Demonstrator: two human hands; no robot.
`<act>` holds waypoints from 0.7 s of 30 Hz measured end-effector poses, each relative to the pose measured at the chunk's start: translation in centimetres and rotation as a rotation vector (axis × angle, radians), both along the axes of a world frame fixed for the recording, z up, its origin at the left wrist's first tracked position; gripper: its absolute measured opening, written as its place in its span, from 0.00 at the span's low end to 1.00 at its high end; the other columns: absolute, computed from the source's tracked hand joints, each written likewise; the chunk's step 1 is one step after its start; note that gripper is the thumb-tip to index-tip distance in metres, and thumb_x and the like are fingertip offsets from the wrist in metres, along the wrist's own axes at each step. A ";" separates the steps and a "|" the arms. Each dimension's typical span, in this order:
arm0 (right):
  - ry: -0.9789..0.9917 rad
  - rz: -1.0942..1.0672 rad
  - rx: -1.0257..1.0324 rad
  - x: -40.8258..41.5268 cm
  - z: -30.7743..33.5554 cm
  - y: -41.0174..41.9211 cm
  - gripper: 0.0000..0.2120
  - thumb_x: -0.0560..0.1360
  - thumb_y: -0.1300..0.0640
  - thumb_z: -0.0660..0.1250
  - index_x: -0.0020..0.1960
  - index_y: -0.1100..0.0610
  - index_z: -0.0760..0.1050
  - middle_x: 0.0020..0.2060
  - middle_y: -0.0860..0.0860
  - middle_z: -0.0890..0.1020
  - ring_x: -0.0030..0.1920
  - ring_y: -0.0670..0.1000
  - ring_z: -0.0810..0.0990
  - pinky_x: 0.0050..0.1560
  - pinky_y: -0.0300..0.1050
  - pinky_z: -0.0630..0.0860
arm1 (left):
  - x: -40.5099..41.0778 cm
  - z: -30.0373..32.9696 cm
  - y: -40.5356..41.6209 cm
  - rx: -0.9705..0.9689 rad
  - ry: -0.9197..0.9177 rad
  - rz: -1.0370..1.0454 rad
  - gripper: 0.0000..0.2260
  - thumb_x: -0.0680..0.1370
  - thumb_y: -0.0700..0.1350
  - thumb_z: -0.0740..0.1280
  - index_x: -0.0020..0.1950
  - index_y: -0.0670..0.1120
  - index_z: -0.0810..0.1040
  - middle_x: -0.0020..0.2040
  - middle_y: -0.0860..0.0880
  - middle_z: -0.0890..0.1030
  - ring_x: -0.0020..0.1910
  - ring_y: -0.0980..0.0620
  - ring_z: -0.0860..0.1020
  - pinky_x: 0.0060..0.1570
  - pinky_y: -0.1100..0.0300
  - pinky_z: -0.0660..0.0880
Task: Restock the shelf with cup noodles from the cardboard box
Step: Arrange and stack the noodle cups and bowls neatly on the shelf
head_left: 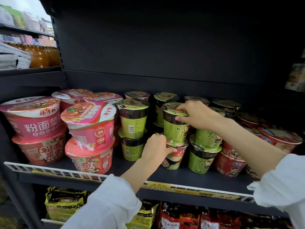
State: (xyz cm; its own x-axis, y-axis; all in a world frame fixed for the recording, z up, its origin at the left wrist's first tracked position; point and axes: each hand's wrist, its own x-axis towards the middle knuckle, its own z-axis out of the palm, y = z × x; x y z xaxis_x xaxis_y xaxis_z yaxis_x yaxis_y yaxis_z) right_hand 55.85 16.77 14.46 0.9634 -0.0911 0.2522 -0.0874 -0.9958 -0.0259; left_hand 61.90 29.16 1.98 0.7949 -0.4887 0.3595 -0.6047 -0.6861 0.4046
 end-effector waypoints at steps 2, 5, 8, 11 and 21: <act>-0.023 -0.022 -0.032 -0.2 -0.1 0.2 0.24 0.77 0.45 0.63 0.68 0.55 0.70 0.63 0.56 0.74 0.63 0.57 0.73 0.61 0.51 0.73 | 0.3 0.3 0.3 -0.025 0.036 -0.041 0.22 0.69 0.53 0.74 0.55 0.41 0.77 0.53 0.44 0.76 0.53 0.46 0.77 0.52 0.55 0.75; -0.031 -0.052 -0.102 -0.4 0.0 0.4 0.23 0.76 0.43 0.62 0.67 0.54 0.70 0.60 0.54 0.76 0.60 0.57 0.75 0.55 0.51 0.74 | 2.2 0.6 1.5 -0.071 0.209 -0.134 0.29 0.69 0.45 0.76 0.65 0.41 0.69 0.62 0.43 0.74 0.60 0.46 0.74 0.60 0.54 0.73; 0.009 -0.050 -0.150 -0.4 0.2 0.5 0.22 0.77 0.45 0.62 0.67 0.54 0.71 0.59 0.55 0.78 0.59 0.58 0.76 0.55 0.52 0.75 | 3.6 0.6 2.0 -0.088 0.415 -0.207 0.39 0.70 0.43 0.74 0.75 0.42 0.57 0.72 0.45 0.67 0.70 0.47 0.67 0.69 0.54 0.66; 0.068 -0.036 -0.148 -0.3 0.5 0.5 0.21 0.76 0.48 0.64 0.67 0.55 0.71 0.59 0.57 0.78 0.60 0.59 0.77 0.57 0.54 0.75 | 3.4 0.6 1.5 -0.170 0.619 -0.340 0.37 0.71 0.41 0.74 0.76 0.45 0.58 0.71 0.47 0.69 0.70 0.50 0.68 0.67 0.59 0.65; 0.074 0.000 -0.128 -0.6 1.0 0.8 0.23 0.73 0.46 0.69 0.66 0.50 0.73 0.56 0.55 0.80 0.57 0.58 0.78 0.55 0.53 0.77 | 2.3 -0.9 0.1 -0.227 0.459 -0.206 0.41 0.63 0.53 0.79 0.72 0.48 0.65 0.68 0.46 0.71 0.68 0.46 0.70 0.67 0.49 0.67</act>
State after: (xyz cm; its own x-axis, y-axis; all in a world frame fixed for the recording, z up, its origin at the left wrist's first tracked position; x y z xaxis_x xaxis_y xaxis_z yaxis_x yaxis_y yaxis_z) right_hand 55.24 17.56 15.47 0.9798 -0.0629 0.1901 -0.0845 -0.9906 0.1079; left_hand 64.25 29.23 1.07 0.7910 -0.6013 0.1129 -0.4437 -0.4367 0.7826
